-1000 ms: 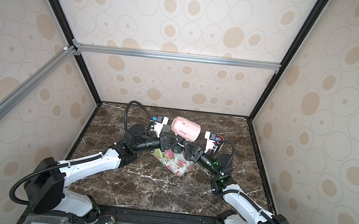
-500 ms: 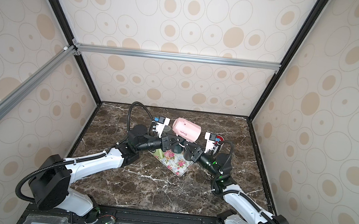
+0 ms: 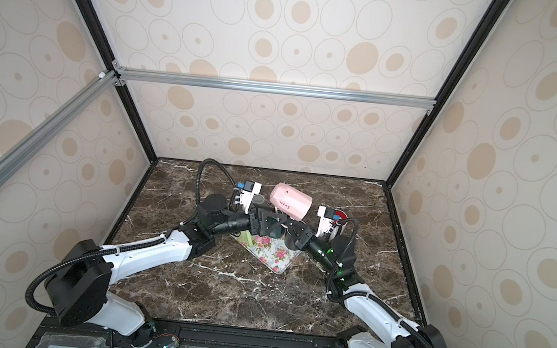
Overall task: Turn the mug right side up
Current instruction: 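Bring the right gripper to the pink mug's rim beside the left gripper, then grip the pink mug's rim with the right gripper while the left gripper releases and withdraws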
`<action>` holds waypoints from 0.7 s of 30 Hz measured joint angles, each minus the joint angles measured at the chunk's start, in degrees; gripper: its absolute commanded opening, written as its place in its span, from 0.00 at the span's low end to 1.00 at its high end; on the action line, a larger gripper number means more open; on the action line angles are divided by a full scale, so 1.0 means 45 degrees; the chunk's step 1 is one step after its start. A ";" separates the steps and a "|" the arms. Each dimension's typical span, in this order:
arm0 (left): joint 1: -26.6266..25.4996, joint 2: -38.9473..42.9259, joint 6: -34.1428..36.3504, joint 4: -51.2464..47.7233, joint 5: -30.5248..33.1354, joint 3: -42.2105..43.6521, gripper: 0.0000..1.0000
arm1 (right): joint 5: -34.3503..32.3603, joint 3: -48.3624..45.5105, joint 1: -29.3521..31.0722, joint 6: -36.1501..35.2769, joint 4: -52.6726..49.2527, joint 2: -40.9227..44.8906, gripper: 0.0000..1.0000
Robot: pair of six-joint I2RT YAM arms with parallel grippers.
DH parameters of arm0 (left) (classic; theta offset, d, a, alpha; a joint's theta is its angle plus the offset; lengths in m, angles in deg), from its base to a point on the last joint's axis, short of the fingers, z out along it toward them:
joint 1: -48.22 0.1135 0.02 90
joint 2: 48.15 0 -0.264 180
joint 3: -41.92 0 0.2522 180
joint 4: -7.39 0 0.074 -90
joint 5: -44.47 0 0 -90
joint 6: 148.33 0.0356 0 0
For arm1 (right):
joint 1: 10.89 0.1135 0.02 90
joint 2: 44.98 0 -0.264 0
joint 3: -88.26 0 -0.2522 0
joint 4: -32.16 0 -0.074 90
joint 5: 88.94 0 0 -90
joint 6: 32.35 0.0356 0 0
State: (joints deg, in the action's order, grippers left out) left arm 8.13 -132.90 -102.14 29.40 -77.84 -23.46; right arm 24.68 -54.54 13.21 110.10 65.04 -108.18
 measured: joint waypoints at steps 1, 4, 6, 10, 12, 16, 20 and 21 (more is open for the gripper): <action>0.0053 0.0000 -0.0005 -0.0005 0.0068 0.0083 0.98 | -0.0029 0.0000 0.0000 -0.0005 0.0005 -0.0107 0.00; 0.0180 0.0000 -0.0005 -0.0015 0.0228 0.0306 0.98 | -0.0141 0.0000 0.0000 -0.0049 -0.0112 -0.0355 0.00; 0.0223 0.0024 0.0005 -0.0063 0.0398 0.0423 0.98 | -0.0267 0.0005 0.0000 -0.0131 -0.0432 -0.0393 0.00; 0.0253 0.0296 0.0277 -0.0520 0.0976 0.0568 0.98 | -0.0607 0.0243 0.0005 -0.0665 -0.1656 -0.0359 0.00; 0.0257 0.0563 0.0515 -0.0855 0.1321 0.0612 0.98 | -0.0884 0.0466 0.0005 -0.1025 -0.2458 -0.0238 0.00; 0.0262 0.1302 0.1064 -0.1355 0.2059 0.1054 0.98 | -0.1481 0.0865 0.0000 -0.1812 -0.4017 0.0403 0.00; 0.0267 0.1948 0.1613 -0.1928 0.2778 0.1525 0.98 | -0.2215 0.1375 0.0000 -0.2589 -0.5455 0.1156 0.00; 0.0272 0.2069 0.1724 -0.1991 0.2924 0.1642 0.98 | -0.2419 0.1530 0.0000 -0.2783 -0.5853 0.1336 0.00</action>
State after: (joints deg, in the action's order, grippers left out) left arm 9.35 -123.59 -94.38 20.44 -64.68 -16.07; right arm 13.79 -47.65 13.21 97.58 38.70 -102.17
